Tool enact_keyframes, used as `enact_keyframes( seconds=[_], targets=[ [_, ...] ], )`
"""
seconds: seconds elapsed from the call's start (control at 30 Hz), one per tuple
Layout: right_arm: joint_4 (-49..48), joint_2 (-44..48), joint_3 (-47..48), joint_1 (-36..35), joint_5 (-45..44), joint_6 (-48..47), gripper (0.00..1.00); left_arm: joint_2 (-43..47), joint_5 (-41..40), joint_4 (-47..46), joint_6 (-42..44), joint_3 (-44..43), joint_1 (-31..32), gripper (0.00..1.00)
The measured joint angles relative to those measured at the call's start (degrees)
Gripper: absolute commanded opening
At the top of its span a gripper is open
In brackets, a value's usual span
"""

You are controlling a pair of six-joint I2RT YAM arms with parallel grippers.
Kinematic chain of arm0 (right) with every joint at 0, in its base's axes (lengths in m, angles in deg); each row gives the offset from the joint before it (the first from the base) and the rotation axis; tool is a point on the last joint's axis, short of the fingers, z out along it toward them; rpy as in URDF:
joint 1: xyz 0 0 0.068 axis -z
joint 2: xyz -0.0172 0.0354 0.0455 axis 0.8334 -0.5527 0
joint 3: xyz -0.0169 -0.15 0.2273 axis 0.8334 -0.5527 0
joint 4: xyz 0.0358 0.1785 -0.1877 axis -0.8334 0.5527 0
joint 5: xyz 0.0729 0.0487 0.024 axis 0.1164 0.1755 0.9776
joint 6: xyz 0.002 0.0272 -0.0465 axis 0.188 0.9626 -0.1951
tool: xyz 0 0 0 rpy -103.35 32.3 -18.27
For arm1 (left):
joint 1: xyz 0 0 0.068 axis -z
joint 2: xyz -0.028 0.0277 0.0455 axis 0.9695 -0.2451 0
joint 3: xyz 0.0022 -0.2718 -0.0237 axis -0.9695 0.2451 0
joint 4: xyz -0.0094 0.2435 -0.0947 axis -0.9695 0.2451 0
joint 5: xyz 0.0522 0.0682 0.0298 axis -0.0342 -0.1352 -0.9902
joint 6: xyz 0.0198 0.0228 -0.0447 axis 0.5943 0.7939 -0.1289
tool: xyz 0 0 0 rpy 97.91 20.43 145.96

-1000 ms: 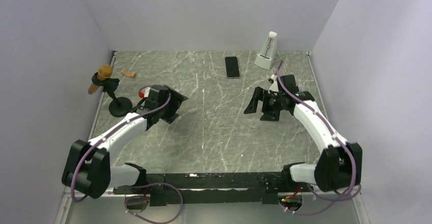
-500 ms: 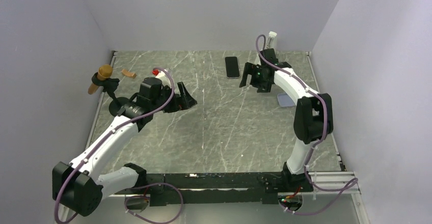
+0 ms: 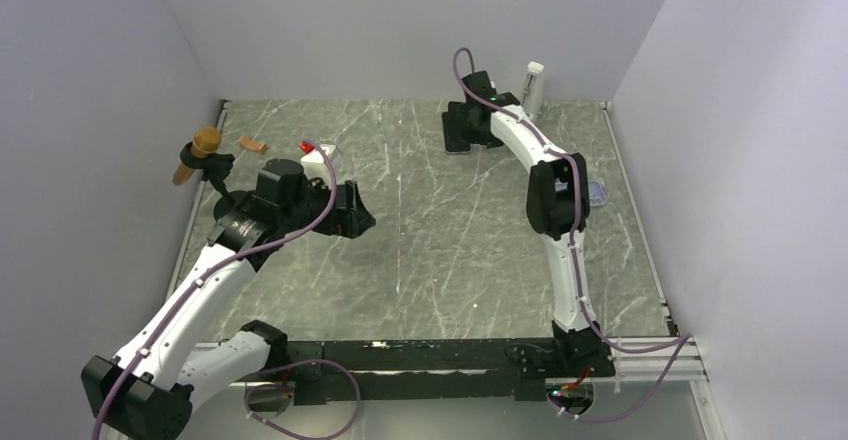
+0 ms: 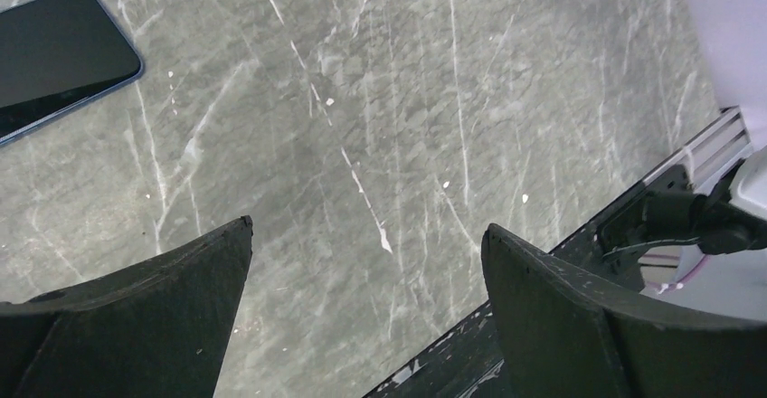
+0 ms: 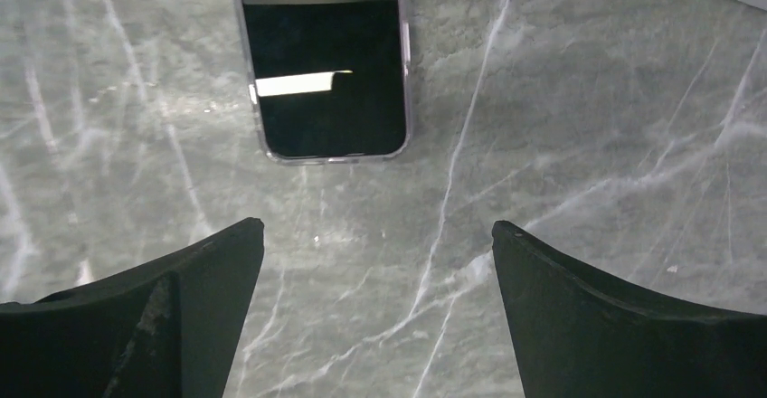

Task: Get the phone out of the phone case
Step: Move the phone to the center of the board.

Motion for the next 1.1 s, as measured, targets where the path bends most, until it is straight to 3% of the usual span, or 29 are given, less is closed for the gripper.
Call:
enact_keyframes(
  seconds=[0.27,0.73,1.1],
  targets=[
    [0.2,-7.9,6.3,-1.5,-4.4,-6.1,1.0,-3.5,0.5,5.0,4.7,-3.4,0.0,0.99],
    [-2.4,-11.6,8.6,0.0,3.0,-8.4,1.0,-4.8,0.2,7.0,7.5,-5.5,0.0,1.0],
    [-2.6,-15.2,13.6,-0.5,0.9,-8.5,0.98,-5.1,0.0,7.3,7.6,-5.6,0.0,0.99]
  ],
)
